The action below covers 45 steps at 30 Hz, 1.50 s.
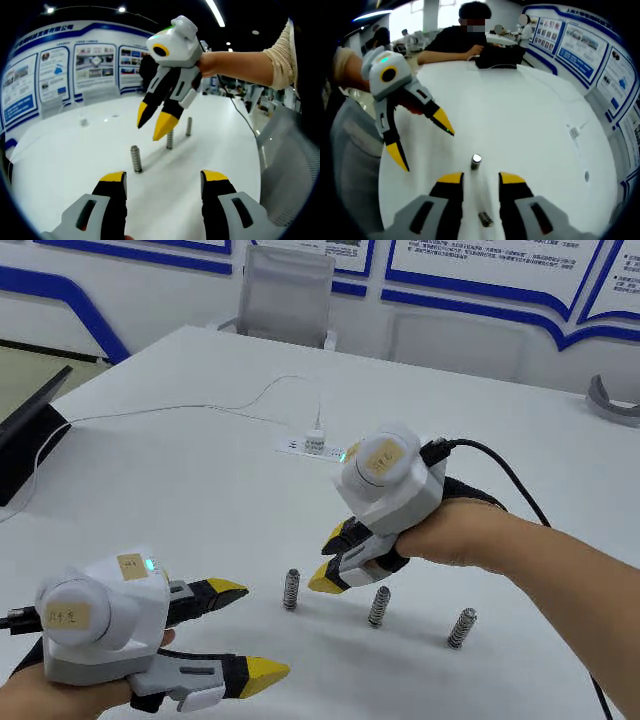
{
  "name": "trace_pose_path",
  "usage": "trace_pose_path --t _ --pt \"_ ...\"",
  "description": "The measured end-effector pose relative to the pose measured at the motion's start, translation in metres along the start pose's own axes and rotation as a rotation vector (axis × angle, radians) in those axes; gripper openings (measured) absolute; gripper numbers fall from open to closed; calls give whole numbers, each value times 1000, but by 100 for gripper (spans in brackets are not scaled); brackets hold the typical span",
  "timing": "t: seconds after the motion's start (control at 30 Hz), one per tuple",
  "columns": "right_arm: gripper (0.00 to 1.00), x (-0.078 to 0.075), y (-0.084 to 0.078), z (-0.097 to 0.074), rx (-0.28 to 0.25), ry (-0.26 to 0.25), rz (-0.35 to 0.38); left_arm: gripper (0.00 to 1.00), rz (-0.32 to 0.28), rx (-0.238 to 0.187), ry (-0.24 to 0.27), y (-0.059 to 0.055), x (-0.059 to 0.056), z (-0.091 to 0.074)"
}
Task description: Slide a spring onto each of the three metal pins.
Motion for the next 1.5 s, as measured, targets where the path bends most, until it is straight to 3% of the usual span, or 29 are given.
trace_pose_path --t 0.8,1.5 --pt "40 1 -47 -52 -85 -147 125 67 -11 0 12 2 2 3" --pt "50 21 -99 -88 -154 -282 261 71 -8 12 9 5 2 9"
Point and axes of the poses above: the centre of the closed fingertips' face, and the gripper's own axes: z roughly forward along the fingers, x roughly to its left, y roughly out of its top, the point moved 6 cm from there along -z, roughly backward along the fingers, and after that the axes turned 14 degrees about -z, right-handed, at the moved point
